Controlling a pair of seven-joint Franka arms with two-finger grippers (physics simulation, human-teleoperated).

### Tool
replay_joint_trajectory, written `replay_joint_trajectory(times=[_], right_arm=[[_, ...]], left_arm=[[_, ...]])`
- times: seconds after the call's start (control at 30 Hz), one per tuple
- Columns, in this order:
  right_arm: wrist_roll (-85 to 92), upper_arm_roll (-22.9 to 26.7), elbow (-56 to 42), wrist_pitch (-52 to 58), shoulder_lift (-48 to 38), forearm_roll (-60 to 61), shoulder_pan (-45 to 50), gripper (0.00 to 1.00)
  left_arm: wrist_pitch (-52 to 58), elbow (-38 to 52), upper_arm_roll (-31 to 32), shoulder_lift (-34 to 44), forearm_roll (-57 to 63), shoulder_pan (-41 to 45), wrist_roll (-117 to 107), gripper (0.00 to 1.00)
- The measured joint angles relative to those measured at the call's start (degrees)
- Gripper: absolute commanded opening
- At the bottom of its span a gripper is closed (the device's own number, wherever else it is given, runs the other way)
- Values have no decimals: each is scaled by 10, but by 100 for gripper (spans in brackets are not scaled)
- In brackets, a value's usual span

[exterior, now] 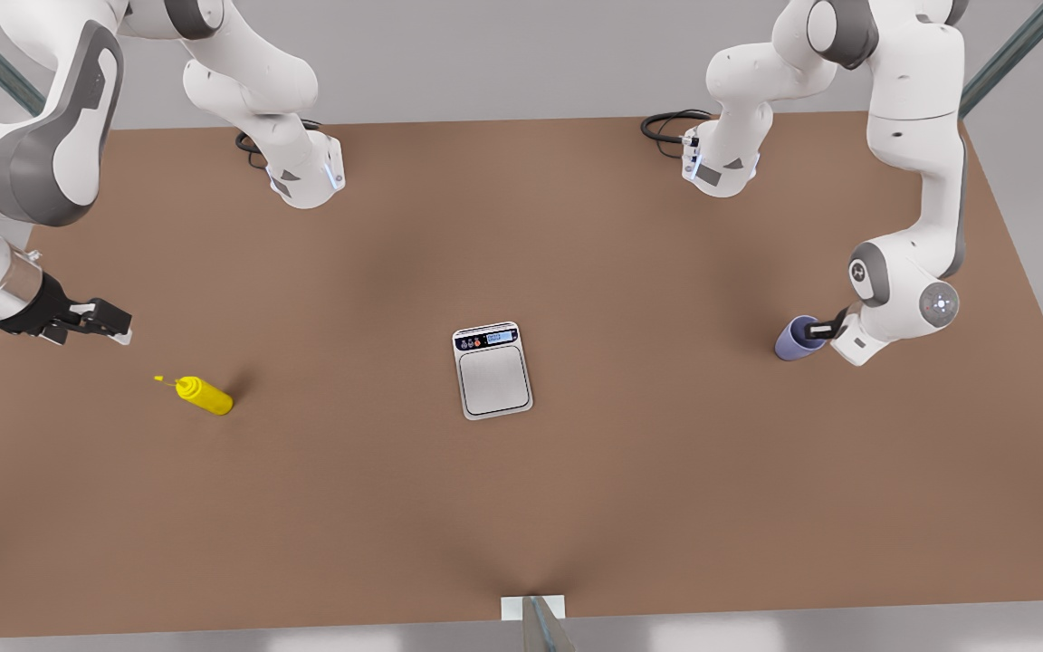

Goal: Move cup to the weight, pick up sauce bottle, pour sauce

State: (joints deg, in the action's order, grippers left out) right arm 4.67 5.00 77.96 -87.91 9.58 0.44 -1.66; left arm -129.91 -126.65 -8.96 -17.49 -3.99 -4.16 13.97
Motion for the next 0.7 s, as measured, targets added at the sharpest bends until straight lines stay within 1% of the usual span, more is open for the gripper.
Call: replay_joint_trajectory(times=[0.23,0.4,0.47,0.5,0.53,0.57,0.6,0.63,0.7], right_arm=[[-1,0,0,1,-1,0,0,100],[14,-1,-3,4,0,-3,1,100],[13,-1,-3,4,0,0,0,100],[11,-1,-4,4,0,0,-1,100],[11,-1,-4,4,0,0,0,100],[11,-1,-4,5,0,0,0,100],[11,-1,-4,5,0,0,0,100],[12,0,-4,5,0,0,0,100],[13,0,-4,5,0,0,-1,100]], left_arm=[[1,2,3,-2,-6,0,-9,21],[12,22,6,3,19,14,-13,21],[80,67,5,18,32,46,-52,21],[96,79,6,30,37,73,-77,21],[98,98,24,33,42,92,-106,21],[99,120,62,28,47,97,-165,21],[101,154,124,17,50,100,-265,21],[116,191,168,0,52,101,-336,21],[122,249,221,-37,54,113,-422,21]])
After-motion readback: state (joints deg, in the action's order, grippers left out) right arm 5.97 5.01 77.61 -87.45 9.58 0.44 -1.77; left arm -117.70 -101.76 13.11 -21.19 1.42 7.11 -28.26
